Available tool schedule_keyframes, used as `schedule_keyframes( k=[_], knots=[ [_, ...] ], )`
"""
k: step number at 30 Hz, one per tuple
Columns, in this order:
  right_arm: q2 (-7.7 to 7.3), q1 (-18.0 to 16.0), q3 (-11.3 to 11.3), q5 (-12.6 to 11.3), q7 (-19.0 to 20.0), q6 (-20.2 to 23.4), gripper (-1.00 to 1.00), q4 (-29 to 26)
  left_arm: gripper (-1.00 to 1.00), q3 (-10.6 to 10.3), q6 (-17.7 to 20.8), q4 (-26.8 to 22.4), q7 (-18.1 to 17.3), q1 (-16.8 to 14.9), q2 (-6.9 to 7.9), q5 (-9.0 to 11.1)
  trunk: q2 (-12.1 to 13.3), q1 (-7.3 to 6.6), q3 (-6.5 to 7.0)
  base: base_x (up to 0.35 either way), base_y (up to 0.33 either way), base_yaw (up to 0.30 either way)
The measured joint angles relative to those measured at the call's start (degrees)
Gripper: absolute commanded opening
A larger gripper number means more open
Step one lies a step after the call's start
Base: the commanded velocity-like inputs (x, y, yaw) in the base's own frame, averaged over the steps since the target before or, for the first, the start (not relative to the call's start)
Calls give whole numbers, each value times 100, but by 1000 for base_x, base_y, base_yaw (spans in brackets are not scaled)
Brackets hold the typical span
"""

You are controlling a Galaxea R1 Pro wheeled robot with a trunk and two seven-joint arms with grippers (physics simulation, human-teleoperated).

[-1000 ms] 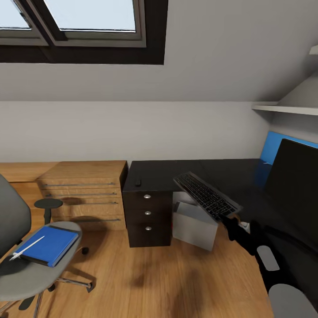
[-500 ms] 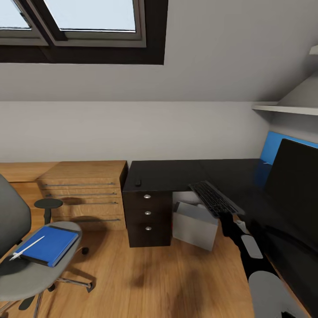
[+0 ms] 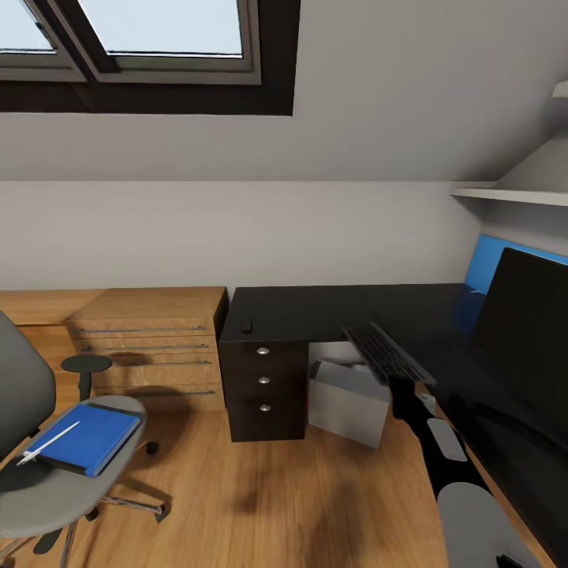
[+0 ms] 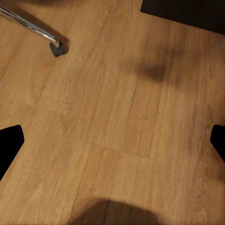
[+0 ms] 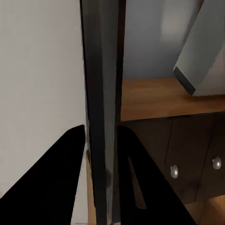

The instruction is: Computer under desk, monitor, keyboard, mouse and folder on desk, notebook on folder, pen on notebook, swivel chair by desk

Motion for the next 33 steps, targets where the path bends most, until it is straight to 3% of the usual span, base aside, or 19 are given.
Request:
schedule_keyframes(
  k=[10, 14, 18, 22, 24, 33],
  knots=[
    [-39, 0, 3, 159, 313, 435, -100, 10, 100, 0, 0, -2, 0, -2, -4, 0, 0, 0, 0, 0, 0, 0],
    [-50, 0, -3, 169, 337, 448, -100, 6, 100, 0, 0, 0, 0, -1, -4, 0, 0, 0, 0, 0, 0, 0],
    [-176, 28, -23, 215, 462, 322, -100, 133, 100, -5, -26, -6, 0, -3, -133, 1, 0, 0, 0, 0, 0, 0],
    [-106, 38, -2, 230, 406, 244, -100, 279, 100, -1, -26, -5, 0, -2, -171, 0, 0, 0, -1, 2, 0, 0],
    [-142, 60, -18, 240, 355, 305, -100, 350, 100, -1, -26, -6, 0, 0, -175, 2, 0, 0, -1, 56, 0, 0],
    [-227, 102, -23, -171, 323, 372, -100, 378, 100, -7, -26, -6, -2, -2, -179, 0, -1, -3, 0, 230, 0, 0]
  ],
)
